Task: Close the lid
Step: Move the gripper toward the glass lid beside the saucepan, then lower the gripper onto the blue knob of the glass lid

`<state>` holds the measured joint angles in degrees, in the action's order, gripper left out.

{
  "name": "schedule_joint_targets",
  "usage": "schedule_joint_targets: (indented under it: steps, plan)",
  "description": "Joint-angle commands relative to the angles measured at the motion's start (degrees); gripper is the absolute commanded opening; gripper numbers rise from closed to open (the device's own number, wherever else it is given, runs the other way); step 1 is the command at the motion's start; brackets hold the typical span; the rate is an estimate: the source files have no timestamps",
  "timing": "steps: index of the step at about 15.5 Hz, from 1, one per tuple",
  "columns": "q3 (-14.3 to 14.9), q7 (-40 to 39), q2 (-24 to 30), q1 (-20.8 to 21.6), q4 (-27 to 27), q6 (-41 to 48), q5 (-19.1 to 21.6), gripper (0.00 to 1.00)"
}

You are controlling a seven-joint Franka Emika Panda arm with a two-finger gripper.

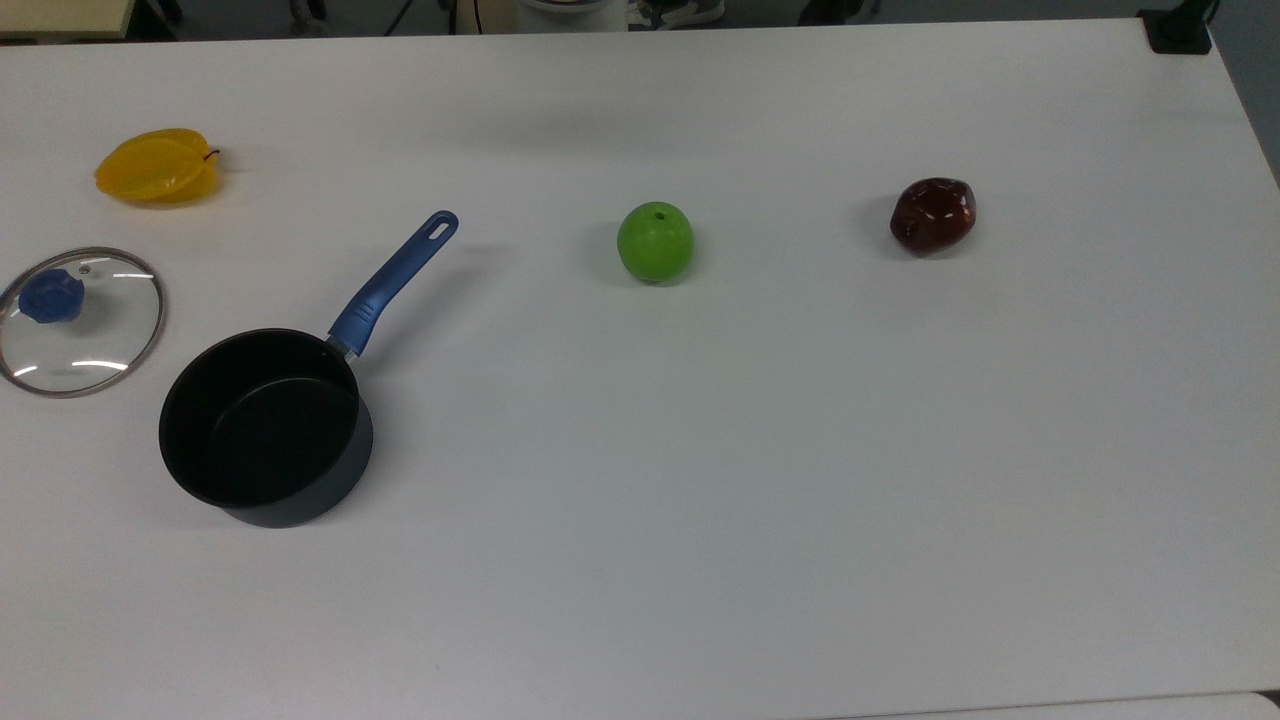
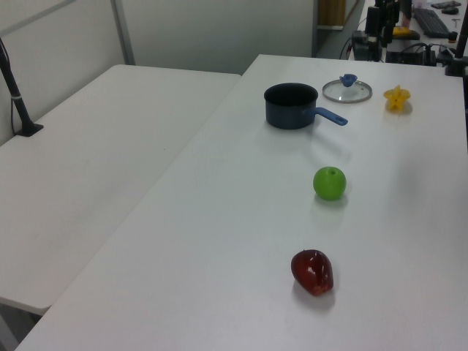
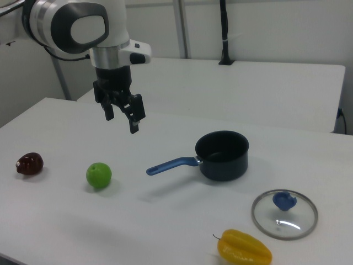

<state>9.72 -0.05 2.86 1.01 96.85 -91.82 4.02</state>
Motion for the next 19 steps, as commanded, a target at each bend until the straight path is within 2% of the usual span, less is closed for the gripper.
schedule_joint_targets:
  steps: [1,3,10,12,14,19]
  plan:
    - [0.82,-1.35,1.27,-1.26,0.80,0.58,-0.68,1.00]
    - [1.79,-2.23,1.35,-2.06,0.10,1.73,-0.51,1.00]
    - [1.88,-2.32,-1.10,-5.13,-2.54,-0.19,-0.41,1.00]
    - [2.23,-1.88,-3.82,-6.80,-2.54,-8.33,-0.68,1.00]
    - [3.98,-1.71,-7.15,-8.04,-2.54,-16.77,-0.51,0.99]
    - [5.30,-1.44,-15.85,-12.51,-2.36,-30.50,0.11,0.99]
